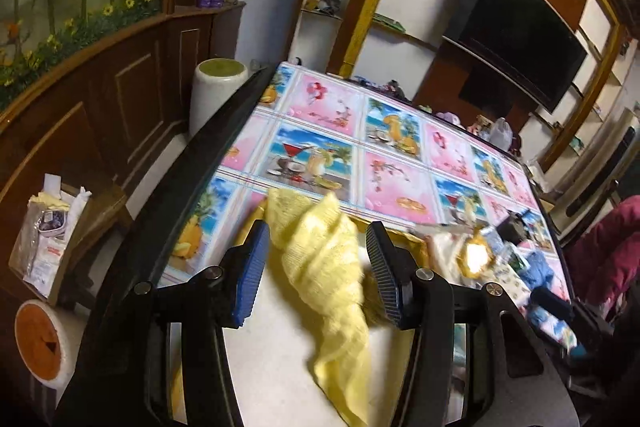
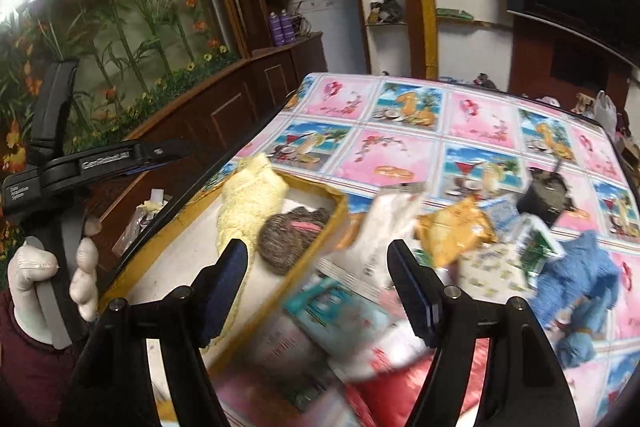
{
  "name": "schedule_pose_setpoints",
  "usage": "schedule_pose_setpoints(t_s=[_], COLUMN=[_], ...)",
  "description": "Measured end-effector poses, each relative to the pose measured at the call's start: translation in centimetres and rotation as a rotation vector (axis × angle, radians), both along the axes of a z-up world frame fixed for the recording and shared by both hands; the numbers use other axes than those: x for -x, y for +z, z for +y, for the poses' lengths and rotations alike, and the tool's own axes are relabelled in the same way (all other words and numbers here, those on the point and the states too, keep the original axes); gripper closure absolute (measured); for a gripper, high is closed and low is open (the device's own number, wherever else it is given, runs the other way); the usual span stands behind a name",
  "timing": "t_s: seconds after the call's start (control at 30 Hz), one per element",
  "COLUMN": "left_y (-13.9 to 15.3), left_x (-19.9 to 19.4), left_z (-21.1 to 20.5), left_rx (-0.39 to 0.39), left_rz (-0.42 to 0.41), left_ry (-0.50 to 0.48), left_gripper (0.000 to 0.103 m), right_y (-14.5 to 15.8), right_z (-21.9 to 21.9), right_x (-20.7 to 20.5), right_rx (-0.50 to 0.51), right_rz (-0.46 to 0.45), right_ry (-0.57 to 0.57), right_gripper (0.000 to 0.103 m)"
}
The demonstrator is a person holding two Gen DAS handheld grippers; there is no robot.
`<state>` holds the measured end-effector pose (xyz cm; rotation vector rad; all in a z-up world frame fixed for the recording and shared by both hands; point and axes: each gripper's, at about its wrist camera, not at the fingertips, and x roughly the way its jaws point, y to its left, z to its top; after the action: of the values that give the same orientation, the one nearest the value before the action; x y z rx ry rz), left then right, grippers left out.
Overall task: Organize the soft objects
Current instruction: 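Grasp the red foil packet with the left tool while the right tool grasps the blue towel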
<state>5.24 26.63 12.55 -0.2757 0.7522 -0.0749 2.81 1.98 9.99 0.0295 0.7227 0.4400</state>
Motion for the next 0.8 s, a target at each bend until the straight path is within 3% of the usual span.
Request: schedule_pose_setpoints(t_s=[0.2, 0.33, 0.57, 0.8], left_y=[0.0, -2.1, -4.8, -6.6], left_x=[2.6, 3.1, 3.8, 2.9], left_z=[-4.8, -9.3, -16.8, -22.3], left_rx=[0.003, -0.003, -0.065, -0.124], left_rz=[0.018, 0.085, 0.144, 0.190], left_ry=[-0.130, -0.222, -0.341, -0.428], left_gripper=[0.053, 0.053, 0.053, 0.053], right_y=[0.1, -1.4, -4.6, -4.9], right_z=[-7.5, -11.8, -16.2, -22.1], right_x=[2.0, 2.8, 4.9, 5.3], right_rx=[0.013, -0.023, -0.056, -0.145], right_rz=[-0.015, 0.040, 0.102, 0.108], right_ry=[-0.137, -0.220, -0.282, -0.387], right_gripper=[0.031, 0.031, 0.031, 0.030])
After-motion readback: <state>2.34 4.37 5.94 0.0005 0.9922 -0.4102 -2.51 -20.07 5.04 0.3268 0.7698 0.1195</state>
